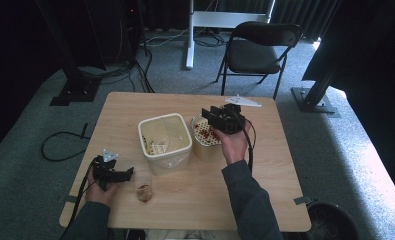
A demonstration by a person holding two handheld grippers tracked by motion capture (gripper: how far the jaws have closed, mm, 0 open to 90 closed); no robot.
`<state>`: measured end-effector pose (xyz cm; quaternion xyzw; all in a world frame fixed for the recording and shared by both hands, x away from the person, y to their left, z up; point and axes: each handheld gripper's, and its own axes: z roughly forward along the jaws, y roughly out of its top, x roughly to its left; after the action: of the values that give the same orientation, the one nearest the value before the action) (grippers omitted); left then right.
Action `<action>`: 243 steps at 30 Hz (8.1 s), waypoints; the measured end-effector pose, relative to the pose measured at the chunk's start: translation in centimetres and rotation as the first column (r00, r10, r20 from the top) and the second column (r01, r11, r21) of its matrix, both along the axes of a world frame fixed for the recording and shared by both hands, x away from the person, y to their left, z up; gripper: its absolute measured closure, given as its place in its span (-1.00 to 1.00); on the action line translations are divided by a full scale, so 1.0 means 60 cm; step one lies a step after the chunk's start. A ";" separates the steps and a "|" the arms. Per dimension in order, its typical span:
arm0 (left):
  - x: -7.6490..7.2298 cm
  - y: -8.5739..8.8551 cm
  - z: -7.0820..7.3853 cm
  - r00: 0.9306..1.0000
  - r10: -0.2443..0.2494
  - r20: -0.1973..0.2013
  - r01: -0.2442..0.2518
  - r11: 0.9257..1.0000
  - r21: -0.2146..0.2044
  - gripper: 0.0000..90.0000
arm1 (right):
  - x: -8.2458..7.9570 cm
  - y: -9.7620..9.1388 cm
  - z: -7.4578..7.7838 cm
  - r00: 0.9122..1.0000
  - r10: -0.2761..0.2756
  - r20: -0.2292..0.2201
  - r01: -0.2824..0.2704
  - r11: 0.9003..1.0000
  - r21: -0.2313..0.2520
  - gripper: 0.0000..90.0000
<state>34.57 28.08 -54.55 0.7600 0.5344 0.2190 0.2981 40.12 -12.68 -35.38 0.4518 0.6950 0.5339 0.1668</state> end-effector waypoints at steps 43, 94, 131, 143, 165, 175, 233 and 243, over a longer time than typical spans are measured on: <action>-0.085 0.009 0.027 0.986 -0.167 0.001 0.167 0.983 -0.078 -0.27 | -0.095 -0.047 -0.126 0.997 0.066 -0.027 -0.071 0.969 -0.237 0.13; -0.119 -0.082 0.043 0.894 -0.449 -0.010 0.448 0.893 -0.040 0.00 | -0.166 -0.070 -0.192 0.988 0.132 -0.077 -0.150 0.939 -0.309 0.05; -0.081 -0.268 0.028 0.763 -0.647 0.016 0.647 0.762 -0.043 -0.05 | -0.186 0.005 -0.258 0.901 0.429 -0.064 -0.433 0.886 -0.165 -0.35; -0.090 -0.251 0.044 0.773 -0.633 0.029 0.634 0.773 -0.026 -0.31 | -0.179 0.019 -0.265 0.899 0.436 -0.045 -0.438 0.888 -0.142 -0.55; -0.106 -0.143 0.030 0.871 -0.490 0.030 0.491 0.871 -0.007 -0.29 | -0.144 0.068 -0.277 0.891 0.454 -0.009 -0.453 0.887 -0.086 -0.52; -0.103 -0.142 0.025 0.876 -0.481 0.024 0.481 0.876 -0.004 -0.29 | -0.136 0.074 -0.280 0.896 0.444 0.003 -0.442 0.893 -0.084 -0.29; -0.087 -0.106 0.014 0.917 -0.399 0.015 0.398 0.917 0.029 -0.29 | -0.097 -0.173 -0.192 0.997 0.012 0.081 0.004 0.982 -0.190 -0.22; -0.086 -0.105 0.013 0.919 -0.395 0.007 0.395 0.918 0.023 -0.29 | -0.067 -0.188 -0.169 0.992 -0.050 0.116 0.075 0.970 -0.230 -0.21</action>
<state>29.42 21.76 -53.79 0.8541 0.3661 0.1643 0.3310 36.10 -23.95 -45.52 0.4208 0.7284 0.4666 0.2733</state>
